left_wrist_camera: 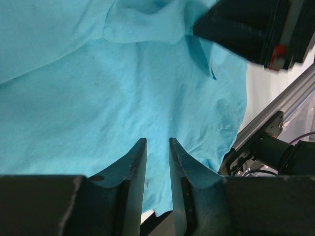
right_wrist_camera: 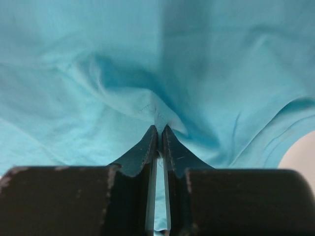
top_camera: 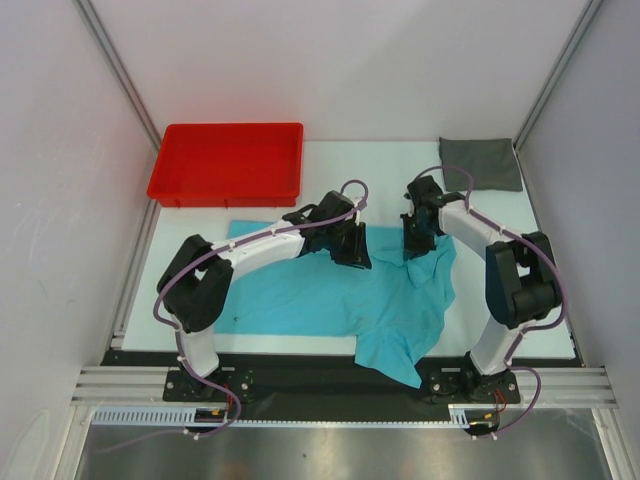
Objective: Fold and stack the t-shirts
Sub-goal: Fold the tshirt
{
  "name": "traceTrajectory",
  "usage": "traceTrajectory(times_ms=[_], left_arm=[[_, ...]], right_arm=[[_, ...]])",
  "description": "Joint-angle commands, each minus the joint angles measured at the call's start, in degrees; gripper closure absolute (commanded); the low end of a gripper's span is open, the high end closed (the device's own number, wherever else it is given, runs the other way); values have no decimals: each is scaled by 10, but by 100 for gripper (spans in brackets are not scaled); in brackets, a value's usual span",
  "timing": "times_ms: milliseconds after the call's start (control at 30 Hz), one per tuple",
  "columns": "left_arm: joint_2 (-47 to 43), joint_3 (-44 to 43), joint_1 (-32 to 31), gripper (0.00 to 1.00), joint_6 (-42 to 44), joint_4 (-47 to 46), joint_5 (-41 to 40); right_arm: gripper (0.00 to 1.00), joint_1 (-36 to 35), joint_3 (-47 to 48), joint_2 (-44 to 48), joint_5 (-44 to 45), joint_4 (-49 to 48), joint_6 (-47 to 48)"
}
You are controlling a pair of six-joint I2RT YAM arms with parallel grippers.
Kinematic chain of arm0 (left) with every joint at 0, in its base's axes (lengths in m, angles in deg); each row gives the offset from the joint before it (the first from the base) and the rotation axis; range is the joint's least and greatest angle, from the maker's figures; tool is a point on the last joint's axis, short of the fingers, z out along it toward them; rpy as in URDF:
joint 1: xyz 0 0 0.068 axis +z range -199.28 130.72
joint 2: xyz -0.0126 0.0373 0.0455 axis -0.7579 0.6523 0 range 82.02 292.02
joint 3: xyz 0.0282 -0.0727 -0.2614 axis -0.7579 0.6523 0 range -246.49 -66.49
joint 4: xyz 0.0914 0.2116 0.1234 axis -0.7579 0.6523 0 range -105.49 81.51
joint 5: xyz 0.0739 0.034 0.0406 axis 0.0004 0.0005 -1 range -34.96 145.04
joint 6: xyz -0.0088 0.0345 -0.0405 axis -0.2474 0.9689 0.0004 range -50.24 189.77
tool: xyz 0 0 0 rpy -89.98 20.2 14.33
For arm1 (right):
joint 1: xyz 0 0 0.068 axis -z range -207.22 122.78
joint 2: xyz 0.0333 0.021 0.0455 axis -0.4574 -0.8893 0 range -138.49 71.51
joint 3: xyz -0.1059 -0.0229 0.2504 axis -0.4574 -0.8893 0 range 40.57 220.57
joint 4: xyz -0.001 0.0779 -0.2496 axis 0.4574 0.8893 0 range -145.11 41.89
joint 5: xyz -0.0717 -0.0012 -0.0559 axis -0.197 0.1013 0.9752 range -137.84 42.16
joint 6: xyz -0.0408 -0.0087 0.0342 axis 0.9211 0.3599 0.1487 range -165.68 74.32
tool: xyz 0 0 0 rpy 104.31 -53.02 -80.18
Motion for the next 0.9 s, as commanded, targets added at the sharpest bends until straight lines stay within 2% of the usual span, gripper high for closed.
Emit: traceTrajectory(times_ms=[0, 133, 233, 267, 333, 400, 467, 533, 633, 700, 800, 867], left_arm=[[2, -20, -4, 70, -14, -25, 18], [21, -34, -5, 69, -29, -39, 34], [41, -44, -5, 69, -43, -56, 45], [46, -51, -5, 69, -46, -67, 48], [69, -62, -5, 68, -58, -77, 55], [88, -80, -6, 68, -72, -94, 61], [115, -96, -7, 68, -80, -111, 64], [132, -108, -9, 71, -90, -115, 59], [156, -140, -20, 79, -83, -94, 9], [175, -181, -36, 84, -66, -46, -67], [202, -258, -63, 83, -27, 25, -162], [216, -302, -75, 79, -14, 58, -182]], right_arm=[[90, 17, 57, -26, 18, -2, 13], [89, 32, 88, -55, 22, 7, 24], [79, 47, 101, -68, 22, 13, 31], [71, 49, 103, -68, 24, 13, 31], [66, 60, 108, -64, 30, 15, 33], [56, 65, 118, -60, 26, 24, 31], [50, 70, 123, -44, 18, 37, 24], [49, 70, 118, -11, 6, 47, 6], [50, 76, 90, 33, -10, 58, -28], [50, 80, 59, 80, -18, 63, -43], [50, 85, 23, 138, -17, 71, -54], [50, 91, -19, 167, -31, 72, -68]])
